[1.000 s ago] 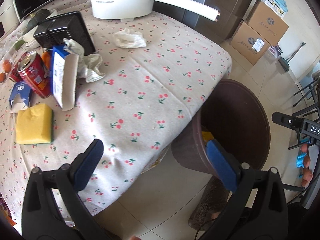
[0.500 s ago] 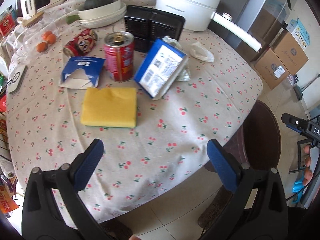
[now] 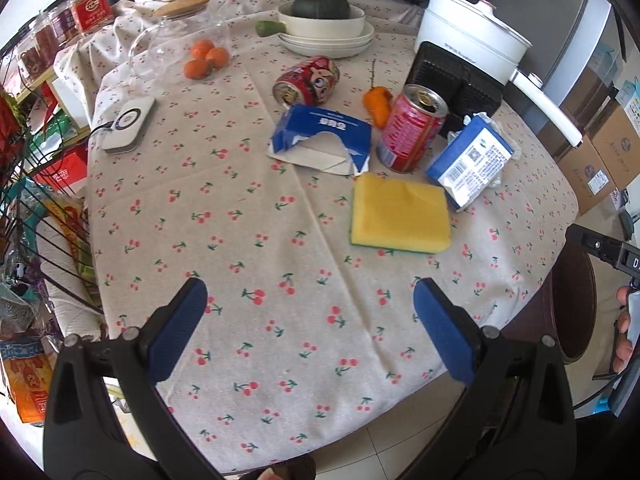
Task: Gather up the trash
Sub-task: 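Move the right tool back over the table toward the yellow sponge, then close the right tool on the yellow sponge and lift it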
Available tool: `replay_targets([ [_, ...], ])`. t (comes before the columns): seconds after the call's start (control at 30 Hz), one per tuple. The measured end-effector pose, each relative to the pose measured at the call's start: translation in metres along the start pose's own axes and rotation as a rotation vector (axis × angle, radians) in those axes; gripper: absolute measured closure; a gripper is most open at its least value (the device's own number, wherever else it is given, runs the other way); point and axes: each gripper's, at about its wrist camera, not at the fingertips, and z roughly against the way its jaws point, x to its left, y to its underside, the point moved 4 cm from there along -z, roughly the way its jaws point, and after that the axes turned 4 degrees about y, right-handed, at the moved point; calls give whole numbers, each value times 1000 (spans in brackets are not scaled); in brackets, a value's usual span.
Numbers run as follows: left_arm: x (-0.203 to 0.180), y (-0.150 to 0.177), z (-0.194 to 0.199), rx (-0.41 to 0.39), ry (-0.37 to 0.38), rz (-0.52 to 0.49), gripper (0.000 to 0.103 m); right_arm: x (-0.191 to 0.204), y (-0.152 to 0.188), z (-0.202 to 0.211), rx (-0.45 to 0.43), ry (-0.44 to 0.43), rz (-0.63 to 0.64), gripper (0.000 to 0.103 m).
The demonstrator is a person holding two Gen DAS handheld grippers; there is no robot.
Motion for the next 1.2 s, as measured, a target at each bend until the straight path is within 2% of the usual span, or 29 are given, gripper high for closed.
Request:
replay_targets([
  [0.37, 50, -4, 3, -9, -59, 34, 1, 109, -1, -42, 27, -46, 287, 18],
  [0.53, 62, -9, 7, -21, -53, 58, 1, 133, -3, -69, 99, -108, 167, 18],
  [0.73, 76, -11, 4, -22, -77, 82, 1, 165, -9, -81, 53, -98, 73, 9],
  [0.83, 80, -8, 1, -9, -87, 75, 1, 179, -9, -91, 28, -57, 66, 6],
  [0.9, 83, -6, -1, -3, -95, 75, 1, 179, -9, -97, 8, 7, 76, 2],
  [1.07, 88, -7, -3, -1, -98, 94, 1, 178, -8, -108, -41, 179, 107, 2],
  [1.13, 88, -8, -4, 0, -97, 93, 0, 172, -9, -111, -39, 195, 97, 2],
  [1.2, 86, -8, -5, 2, -99, 87, 1, 165, -8, -116, -16, 174, 72, 2],
])
